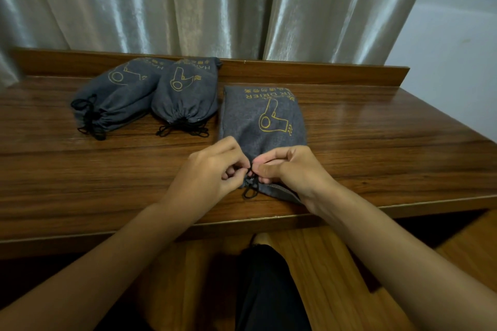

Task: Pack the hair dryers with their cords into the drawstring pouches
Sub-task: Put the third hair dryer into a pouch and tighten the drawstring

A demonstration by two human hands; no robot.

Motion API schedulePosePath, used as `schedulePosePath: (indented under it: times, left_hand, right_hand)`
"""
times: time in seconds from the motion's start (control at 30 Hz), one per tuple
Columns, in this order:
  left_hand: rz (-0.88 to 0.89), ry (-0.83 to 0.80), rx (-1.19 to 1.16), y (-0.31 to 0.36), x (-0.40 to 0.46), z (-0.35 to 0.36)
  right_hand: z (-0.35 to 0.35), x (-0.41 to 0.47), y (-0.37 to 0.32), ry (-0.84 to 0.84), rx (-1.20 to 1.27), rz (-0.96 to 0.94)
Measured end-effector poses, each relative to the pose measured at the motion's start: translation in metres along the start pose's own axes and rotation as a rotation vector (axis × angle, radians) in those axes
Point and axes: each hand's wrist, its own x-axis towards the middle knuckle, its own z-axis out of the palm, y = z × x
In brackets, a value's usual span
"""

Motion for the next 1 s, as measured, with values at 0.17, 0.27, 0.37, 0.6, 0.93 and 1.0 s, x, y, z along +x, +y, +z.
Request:
schedulePosePath:
  times: [0.17,0.27,0.37,0.6,0.93,1.0]
  left_hand:
    - [0.301,-0.145,0.24,-0.004,0.0,-0.008]
    - [0.387,-0.171,0.325,-0.005,0.0,-0.009]
    - [0.295,-0.15,0.225,-0.004,-0.002,-0.006]
    - [-0.393,-0.058,-0.28,-0.001,0.005,0.002]
    - [-0.418,-0.207,0.046,0.009,0.018,0.002]
    - [-0.442,-0.212,0.119,0.015,0.019,0.003]
  right_hand:
    - [-0.002,0.0,-0.007,-0.021,0.024,0.073]
    - [-0.003,0.0,-0.009,-0.035,0.022,0.088]
    - [-0.002,-0.001,-0.008,-0.029,-0.002,0.07]
    - [0.001,-0.004,0.003,0.02,-0.069,-0.064]
    - [0.003,-0.008,0.016,0.094,-0.317,-0.35]
    - [0.005,-0.01,0.016,0.13,-0.465,-0.457]
